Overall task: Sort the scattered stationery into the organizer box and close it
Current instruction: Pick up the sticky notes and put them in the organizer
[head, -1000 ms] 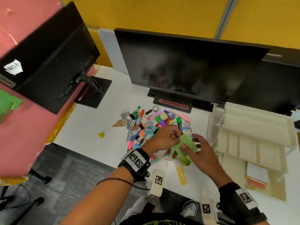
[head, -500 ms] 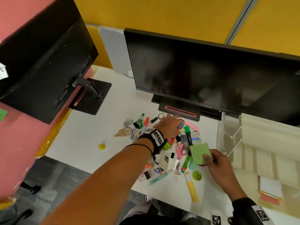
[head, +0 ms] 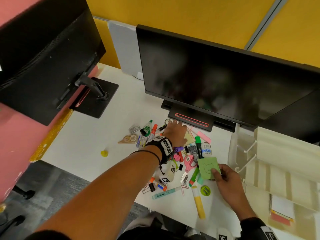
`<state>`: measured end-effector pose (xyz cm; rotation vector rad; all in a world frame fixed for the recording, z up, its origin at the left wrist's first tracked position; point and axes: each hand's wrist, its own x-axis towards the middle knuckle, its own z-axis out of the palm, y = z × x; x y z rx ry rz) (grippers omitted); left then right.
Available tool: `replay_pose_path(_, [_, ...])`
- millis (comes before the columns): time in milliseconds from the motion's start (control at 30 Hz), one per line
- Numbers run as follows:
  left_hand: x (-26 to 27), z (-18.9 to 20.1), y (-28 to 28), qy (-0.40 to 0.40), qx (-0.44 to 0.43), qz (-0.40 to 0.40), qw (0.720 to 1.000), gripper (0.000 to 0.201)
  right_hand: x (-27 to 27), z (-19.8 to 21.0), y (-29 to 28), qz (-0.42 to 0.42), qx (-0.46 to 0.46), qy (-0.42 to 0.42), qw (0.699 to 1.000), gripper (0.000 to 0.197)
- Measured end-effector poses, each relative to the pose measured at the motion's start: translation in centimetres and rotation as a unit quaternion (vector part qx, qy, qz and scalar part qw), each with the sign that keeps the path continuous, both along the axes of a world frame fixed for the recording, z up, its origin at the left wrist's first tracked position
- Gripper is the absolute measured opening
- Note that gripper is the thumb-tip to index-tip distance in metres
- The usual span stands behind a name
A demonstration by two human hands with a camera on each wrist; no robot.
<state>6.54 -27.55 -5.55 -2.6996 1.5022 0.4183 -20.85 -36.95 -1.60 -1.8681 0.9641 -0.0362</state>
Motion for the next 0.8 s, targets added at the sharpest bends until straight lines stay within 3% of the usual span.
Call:
replay_pose_path(200, [-1.1,0.2,-1.3,-0.019,0.043,0.004,0.999,0.075,-0.2,0.3,-0.6,0.021,-0.011,0.001,1.000,0.011])
replay_pose_path(467, [-2.1,0.7,-1.4,0.024,0.005,0.041,0.999,0.097,-2.1,0.2,-1.8,0.003,-0.008,0.005,1.000,0.011])
replay_pose_path(600, [-2.5,0.9,-0.5,0.119,-0.098,0.099,0.983,0.079,-2.2,0.2,-2.1,-0.028,0.010,-0.003,1.000,0.021])
replay_pose_path(800, [-5.0,2.0,0.3,0.271,-0.272,0.176,0.907,0.057,-0.3,0.5,-1.5,-0.078,0.083,-0.045,0.992,0.012])
